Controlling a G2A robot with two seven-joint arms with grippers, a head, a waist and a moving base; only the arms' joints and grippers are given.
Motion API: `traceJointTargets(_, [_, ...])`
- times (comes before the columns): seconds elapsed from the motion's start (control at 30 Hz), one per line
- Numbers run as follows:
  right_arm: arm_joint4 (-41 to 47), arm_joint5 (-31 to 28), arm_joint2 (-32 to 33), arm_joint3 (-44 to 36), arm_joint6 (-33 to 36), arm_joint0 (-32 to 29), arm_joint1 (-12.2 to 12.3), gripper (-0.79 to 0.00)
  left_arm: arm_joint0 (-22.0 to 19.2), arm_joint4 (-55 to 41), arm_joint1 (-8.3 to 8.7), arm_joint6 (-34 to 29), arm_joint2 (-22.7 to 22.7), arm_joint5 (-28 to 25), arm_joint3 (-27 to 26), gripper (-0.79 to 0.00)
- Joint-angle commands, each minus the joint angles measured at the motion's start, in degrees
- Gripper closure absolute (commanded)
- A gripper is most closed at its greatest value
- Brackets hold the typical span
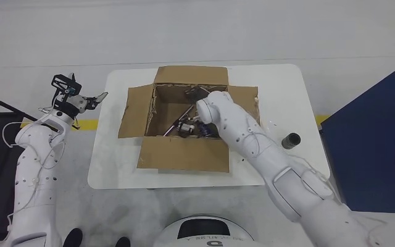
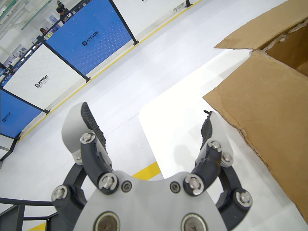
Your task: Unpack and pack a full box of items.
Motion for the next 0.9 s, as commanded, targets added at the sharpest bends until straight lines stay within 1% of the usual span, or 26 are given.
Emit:
traceJointTargets(0.0, [-0.92,-1.63,2.94,-6.71,-2.91,-3.64,1.50,0.000,0.00,0.00,0.00,0.00,0.00,0.00,0.00,-0.785])
traceJointTargets(0.13, [-3.92,-7.08,11.52,-25.18,-9.73,-15.72,5.34,0.000,0.00,0.00,0.00,0.00,0.00,0.00,0.00,-0.785])
traceJointTargets(0.23, [-5.67,-9.18,17.63,-38.77,-15.76,-26.23,7.40,0.000,0.00,0.00,0.00,0.00,0.00,0.00,0.00,-0.785])
traceJointTargets(0.27, [-5.02,-9.63,19.49,-42.47,-18.51,-29.32,7.82,0.000,0.00,0.00,0.00,0.00,0.00,0.00,0.00,-0.785])
traceJointTargets(0.33, [-3.91,-11.68,22.05,-46.80,-22.88,-34.18,8.46,0.000,0.00,0.00,0.00,0.00,0.00,0.00,0.00,-0.785])
traceJointTargets(0.4, [-1.55,-13.67,24.47,-49.40,-28.68,-37.89,8.86,0.000,0.00,0.00,0.00,0.00,0.00,0.00,0.00,-0.785])
traceJointTargets(0.43, [-0.96,-14.31,24.98,-49.81,-30.34,-38.74,8.95,0.000,0.00,0.00,0.00,0.00,0.00,0.00,0.00,-0.785])
traceJointTargets(0.5, [0.60,-17.52,26.38,-50.49,-35.22,-40.97,9.26,0.000,0.00,0.00,0.00,0.00,0.00,0.00,0.00,-0.785])
traceJointTargets(0.57, [1.50,-18.38,27.10,-50.08,-36.37,-41.72,9.41,0.000,0.00,0.00,0.00,0.00,0.00,0.00,0.00,-0.785])
traceJointTargets(0.87, [2.19,-18.45,27.08,-49.66,-35.90,-41.77,9.43,0.000,0.00,0.00,0.00,0.00,0.00,0.00,0.00,-0.785])
